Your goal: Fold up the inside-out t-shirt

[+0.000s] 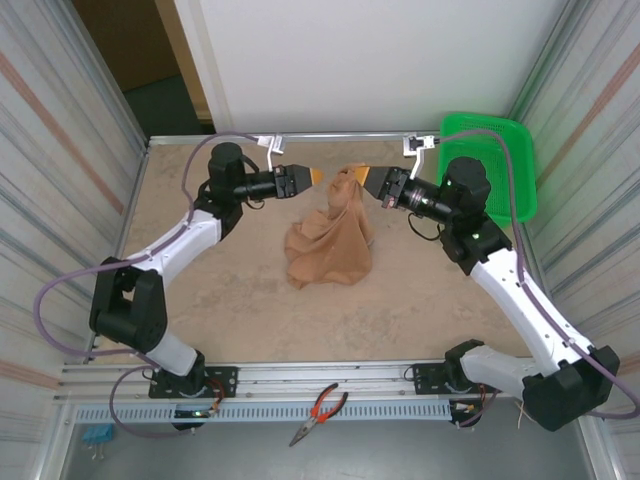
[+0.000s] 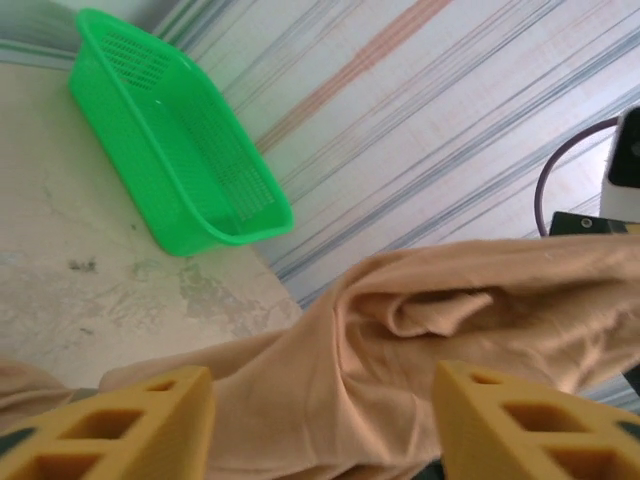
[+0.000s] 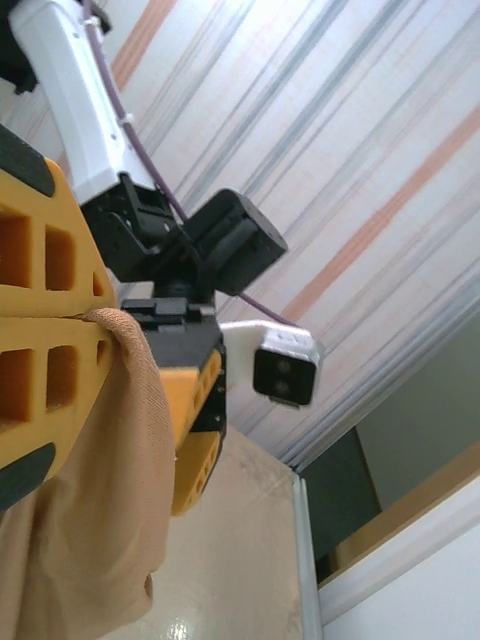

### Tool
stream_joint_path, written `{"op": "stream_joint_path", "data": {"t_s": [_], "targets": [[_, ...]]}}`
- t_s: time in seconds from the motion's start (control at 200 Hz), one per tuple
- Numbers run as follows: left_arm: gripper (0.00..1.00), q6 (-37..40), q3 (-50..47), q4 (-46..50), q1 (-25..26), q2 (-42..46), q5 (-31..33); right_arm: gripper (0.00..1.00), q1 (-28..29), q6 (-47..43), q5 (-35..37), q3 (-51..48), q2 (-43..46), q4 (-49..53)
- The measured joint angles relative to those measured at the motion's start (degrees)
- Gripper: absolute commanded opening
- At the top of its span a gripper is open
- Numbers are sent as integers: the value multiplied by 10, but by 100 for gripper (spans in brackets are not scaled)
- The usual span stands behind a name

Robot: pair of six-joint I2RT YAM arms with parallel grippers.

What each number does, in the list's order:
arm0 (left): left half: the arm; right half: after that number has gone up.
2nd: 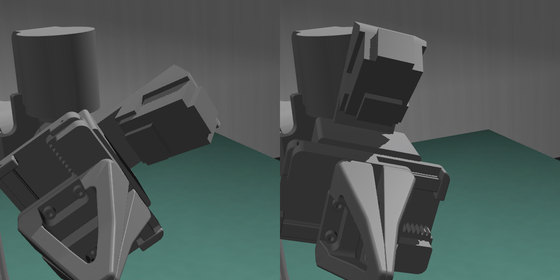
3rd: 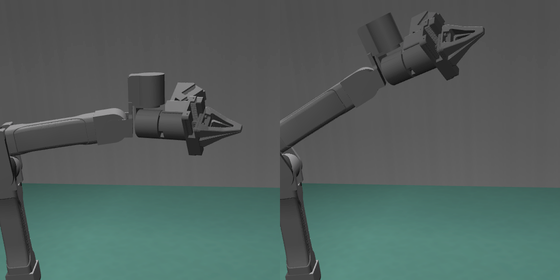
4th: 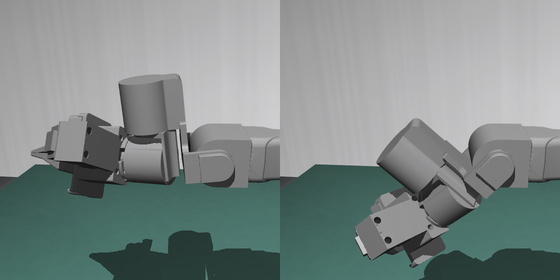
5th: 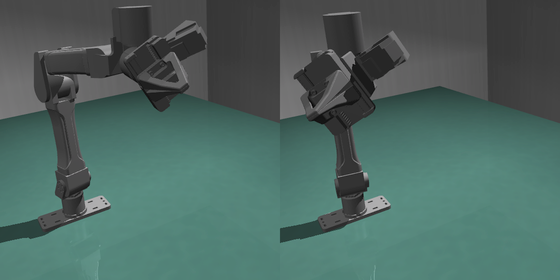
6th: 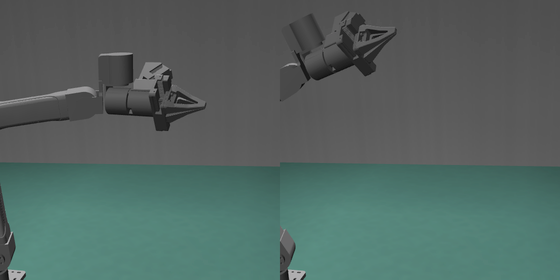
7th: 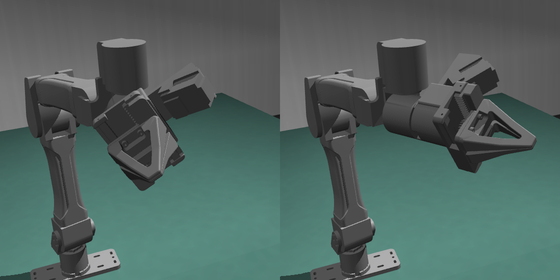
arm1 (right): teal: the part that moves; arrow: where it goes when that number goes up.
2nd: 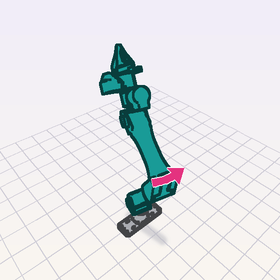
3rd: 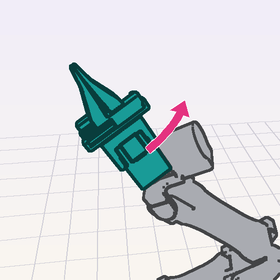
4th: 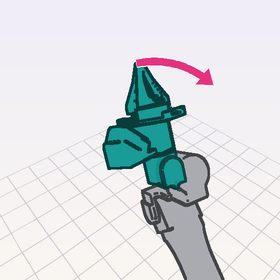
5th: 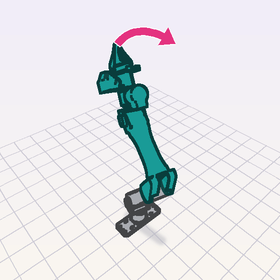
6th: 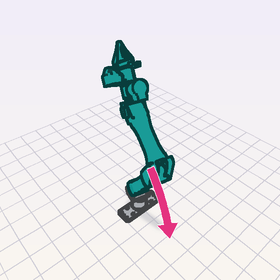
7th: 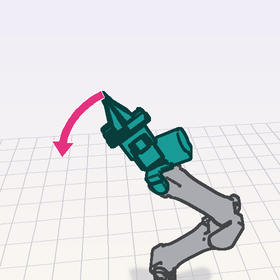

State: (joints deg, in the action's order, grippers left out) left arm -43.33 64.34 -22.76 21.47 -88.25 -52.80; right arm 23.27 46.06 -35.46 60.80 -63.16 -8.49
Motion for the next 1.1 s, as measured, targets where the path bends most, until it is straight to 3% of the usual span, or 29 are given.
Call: {"op": "stream_joint_path", "data": {"t_s": [0.296, 0.556, 0.887, 0.927, 1.042, 1.102], "targets": [[63, 123, 4, 138, 30, 101, 79, 0, -23, 46, -71, -22, -38, -64], [62, 182, 52, 208, 75, 77, 137, 0, -19, 48, -105, -22, -40, -79], [60, 189, 72, 217, 94, 26, 150, 0, 0, 48, -109, -22, -46, -80], [51, 189, 76, 217, 96, 21, 150, 0, 4, 47, -109, -22, -48, -80], [1, 189, 93, 213, 104, 1, 145, 0, 10, 47, -109, -22, -49, -80], [0, 190, 104, 213, 109, -10, 138, 0, 8, 47, -109, -23, -49, -80]]}}
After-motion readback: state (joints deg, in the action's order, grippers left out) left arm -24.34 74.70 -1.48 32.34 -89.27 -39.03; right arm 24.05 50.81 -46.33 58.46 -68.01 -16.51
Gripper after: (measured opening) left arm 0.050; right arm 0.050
